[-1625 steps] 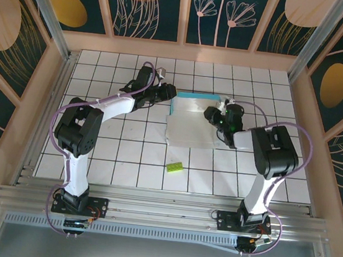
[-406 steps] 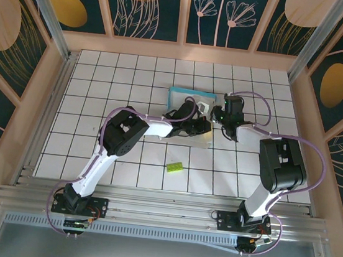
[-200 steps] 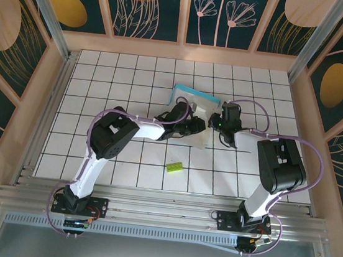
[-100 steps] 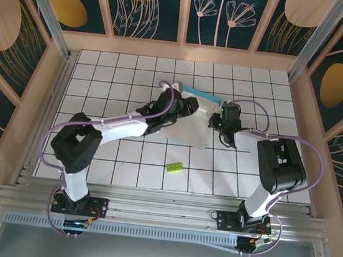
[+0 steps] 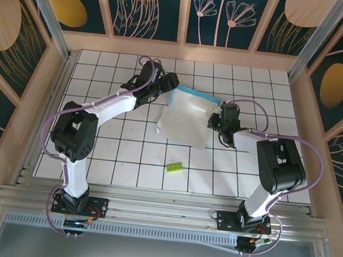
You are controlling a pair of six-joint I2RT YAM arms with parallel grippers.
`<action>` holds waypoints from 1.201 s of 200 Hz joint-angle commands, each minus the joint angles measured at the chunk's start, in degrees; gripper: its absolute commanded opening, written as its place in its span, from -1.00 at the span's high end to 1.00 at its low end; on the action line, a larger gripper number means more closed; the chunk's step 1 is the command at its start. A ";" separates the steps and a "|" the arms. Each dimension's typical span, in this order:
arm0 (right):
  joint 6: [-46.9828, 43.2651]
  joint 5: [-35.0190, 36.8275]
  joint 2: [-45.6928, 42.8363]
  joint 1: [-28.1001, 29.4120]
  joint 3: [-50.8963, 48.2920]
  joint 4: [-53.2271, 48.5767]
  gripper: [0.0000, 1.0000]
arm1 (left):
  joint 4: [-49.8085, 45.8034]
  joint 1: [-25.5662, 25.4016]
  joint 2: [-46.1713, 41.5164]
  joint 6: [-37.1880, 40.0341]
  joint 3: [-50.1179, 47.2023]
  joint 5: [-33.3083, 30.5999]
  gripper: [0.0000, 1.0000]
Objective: Fold the paper box
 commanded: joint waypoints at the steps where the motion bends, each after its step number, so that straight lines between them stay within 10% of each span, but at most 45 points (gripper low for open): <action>1: -0.86 1.29 0.86 0.76 0.93 -0.45 0.67 | -0.58 -0.25 2.23 1.48 2.61 5.72 -0.22; 51: -0.51 0.64 0.53 1.21 1.74 -0.97 0.66 | 1.11 -0.23 4.44 -0.10 2.12 8.09 0.31; 134: 5.16 -2.64 4.20 2.07 5.58 1.99 0.60 | 3.05 -0.23 3.50 -1.26 0.28 8.71 0.35; 240: -3.00 -6.36 -4.28 1.71 -1.68 3.67 -0.05 | 3.23 0.17 3.67 -0.87 -0.26 7.39 0.35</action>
